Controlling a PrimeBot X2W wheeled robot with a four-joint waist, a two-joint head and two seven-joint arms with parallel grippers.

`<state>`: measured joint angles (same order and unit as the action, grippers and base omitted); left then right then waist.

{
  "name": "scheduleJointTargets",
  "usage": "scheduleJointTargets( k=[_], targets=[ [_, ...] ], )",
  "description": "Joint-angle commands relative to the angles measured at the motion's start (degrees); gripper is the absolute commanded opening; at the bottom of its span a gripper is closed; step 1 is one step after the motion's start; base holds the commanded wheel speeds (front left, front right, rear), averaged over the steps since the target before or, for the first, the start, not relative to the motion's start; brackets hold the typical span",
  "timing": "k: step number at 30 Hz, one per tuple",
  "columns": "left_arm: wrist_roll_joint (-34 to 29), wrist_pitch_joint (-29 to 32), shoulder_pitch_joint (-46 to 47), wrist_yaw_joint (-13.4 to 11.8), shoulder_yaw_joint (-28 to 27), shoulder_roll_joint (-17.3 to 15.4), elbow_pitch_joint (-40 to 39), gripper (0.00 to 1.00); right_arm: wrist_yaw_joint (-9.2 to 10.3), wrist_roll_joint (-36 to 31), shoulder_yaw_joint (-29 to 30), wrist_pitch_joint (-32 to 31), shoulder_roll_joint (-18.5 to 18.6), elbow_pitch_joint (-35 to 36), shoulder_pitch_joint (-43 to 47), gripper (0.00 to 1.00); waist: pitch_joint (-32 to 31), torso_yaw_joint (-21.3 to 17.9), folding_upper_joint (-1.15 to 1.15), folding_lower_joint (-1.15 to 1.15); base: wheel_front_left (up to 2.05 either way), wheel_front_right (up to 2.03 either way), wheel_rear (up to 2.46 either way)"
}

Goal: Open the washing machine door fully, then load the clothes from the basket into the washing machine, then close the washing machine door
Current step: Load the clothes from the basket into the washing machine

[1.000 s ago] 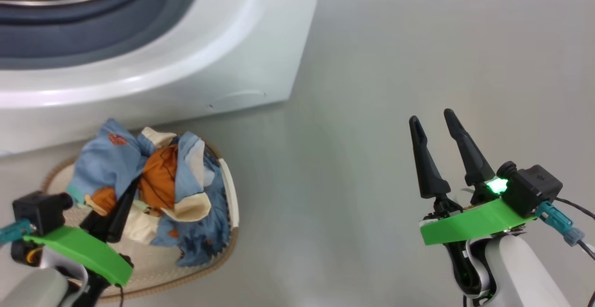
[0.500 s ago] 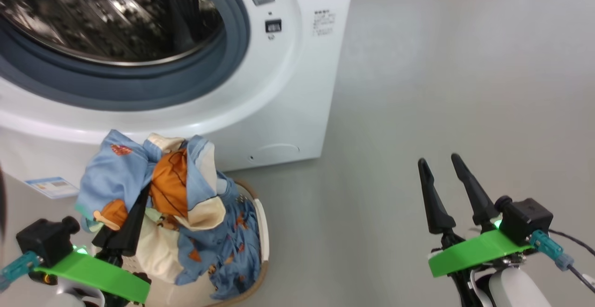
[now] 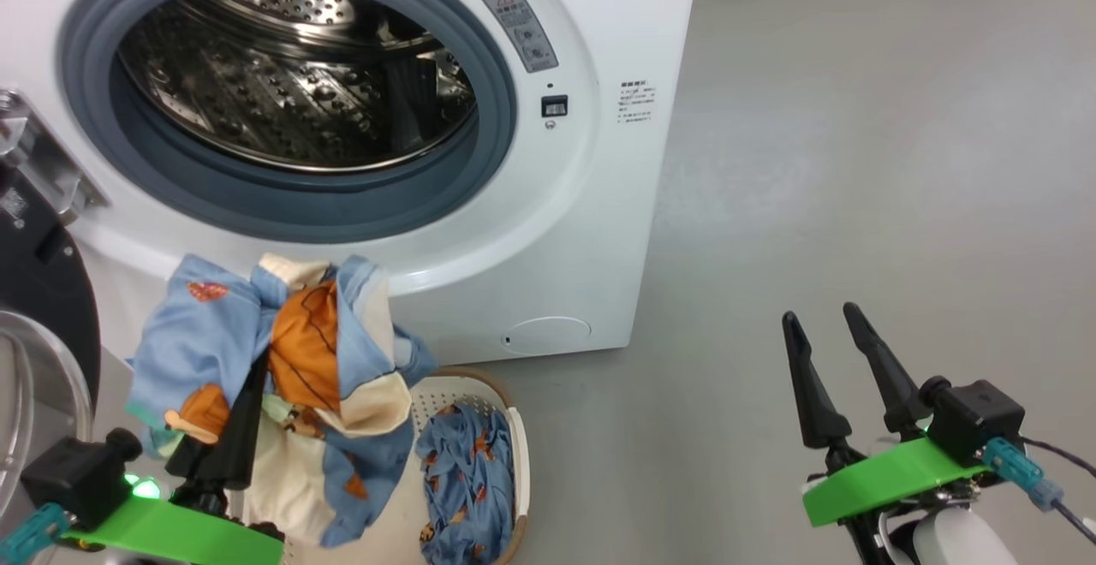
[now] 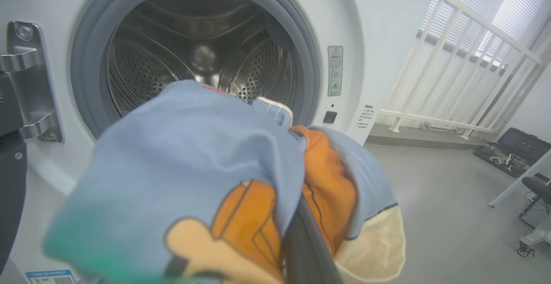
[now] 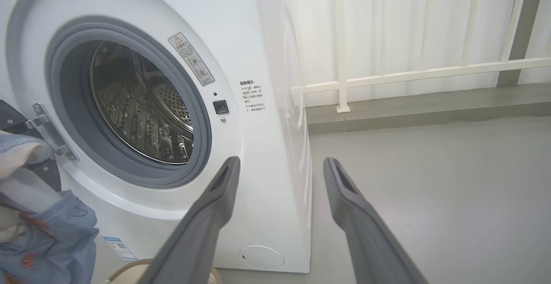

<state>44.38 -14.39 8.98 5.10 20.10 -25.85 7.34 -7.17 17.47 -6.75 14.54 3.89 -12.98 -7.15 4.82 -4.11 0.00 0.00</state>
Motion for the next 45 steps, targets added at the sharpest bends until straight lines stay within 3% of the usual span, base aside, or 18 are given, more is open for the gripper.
scheduleJointTargets(
  k=[1,15,27,37,45],
  targets=[
    [-0.6,-0.6,0.9,-0.4,-2.8,-1.3,-1.9,0.0,-0.32,-0.3,-0.9,0.5,0.6,1.3,0.5,1.0,-0.4,0.1,0.0,0.0,0.0,0.0,0.0],
    [-1.0,-0.6,1.8,-0.8,-4.2,-0.6,-2.5,0.0,-0.32,-0.5,-0.9,0.5,1.0,1.8,0.3,1.0,0.4,-0.3,0.0,0.0,0.0,0.0,0.0],
    [-1.3,-0.4,12.7,1.1,-3.5,-1.8,3.8,0.0,-0.32,-2.1,-1.5,0.5,-0.3,3.1,-0.7,1.0,5.2,-2.6,0.0,0.0,0.0,0.0,0.0],
    [-0.9,-0.1,28.1,2.3,-0.7,-4.6,15.9,0.0,-0.32,-2.6,-2.7,0.5,-1.0,6.4,-1.3,1.0,13.2,-6.7,0.0,0.0,0.0,0.0,0.0],
    [3.2,-0.2,39.6,2.4,4.5,-10.5,22.6,0.0,-0.32,-1.3,-4.6,0.5,-1.0,10.4,-1.6,1.0,21.7,-10.7,0.0,0.0,0.0,0.0,0.0]
  ],
)
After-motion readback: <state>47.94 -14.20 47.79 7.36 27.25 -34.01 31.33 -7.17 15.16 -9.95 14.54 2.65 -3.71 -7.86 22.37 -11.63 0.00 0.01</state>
